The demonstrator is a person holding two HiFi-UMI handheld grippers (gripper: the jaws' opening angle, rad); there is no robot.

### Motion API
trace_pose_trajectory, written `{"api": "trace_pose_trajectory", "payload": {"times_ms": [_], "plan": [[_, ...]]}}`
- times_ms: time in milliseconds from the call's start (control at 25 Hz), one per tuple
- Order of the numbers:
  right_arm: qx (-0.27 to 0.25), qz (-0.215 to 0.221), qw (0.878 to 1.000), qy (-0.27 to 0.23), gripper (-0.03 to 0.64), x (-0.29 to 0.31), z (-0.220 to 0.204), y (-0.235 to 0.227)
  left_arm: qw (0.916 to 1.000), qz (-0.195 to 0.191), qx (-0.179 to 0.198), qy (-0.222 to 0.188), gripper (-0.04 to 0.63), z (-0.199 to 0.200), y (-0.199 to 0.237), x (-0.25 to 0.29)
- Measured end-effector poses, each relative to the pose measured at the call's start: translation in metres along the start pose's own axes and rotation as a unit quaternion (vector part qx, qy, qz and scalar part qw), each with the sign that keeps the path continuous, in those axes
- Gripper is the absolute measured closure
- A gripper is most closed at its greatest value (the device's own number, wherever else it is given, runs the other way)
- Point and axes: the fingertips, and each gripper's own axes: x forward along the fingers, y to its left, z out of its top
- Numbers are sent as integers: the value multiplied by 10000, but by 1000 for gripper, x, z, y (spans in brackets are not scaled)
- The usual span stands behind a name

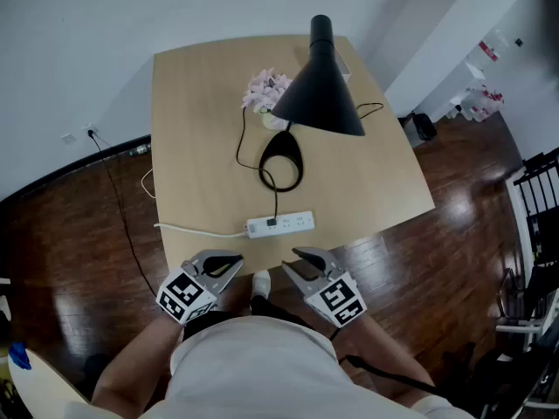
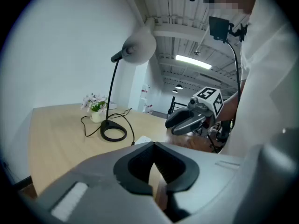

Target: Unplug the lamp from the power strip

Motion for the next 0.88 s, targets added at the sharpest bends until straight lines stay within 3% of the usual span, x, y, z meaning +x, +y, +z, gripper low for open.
{"api": "trace_pose_trajectory", "payload": {"times_ms": [120, 200, 480, 880], "plan": [[-171, 187, 9995, 193, 477, 17, -7, -36, 9995, 254, -102, 134, 595, 6, 26, 44], [-260, 278, 9987, 341, 477, 30, -10, -55, 9993, 198, -49, 317, 595, 9, 36, 68], [-328, 532, 9946, 834, 477, 81, -27, -73, 9884, 23, 256, 1494, 595, -39, 74, 123], [-994, 1076, 9782, 1473, 505, 124, -56, -82, 9796, -314, 240, 1971, 597, -65, 71, 156]]}}
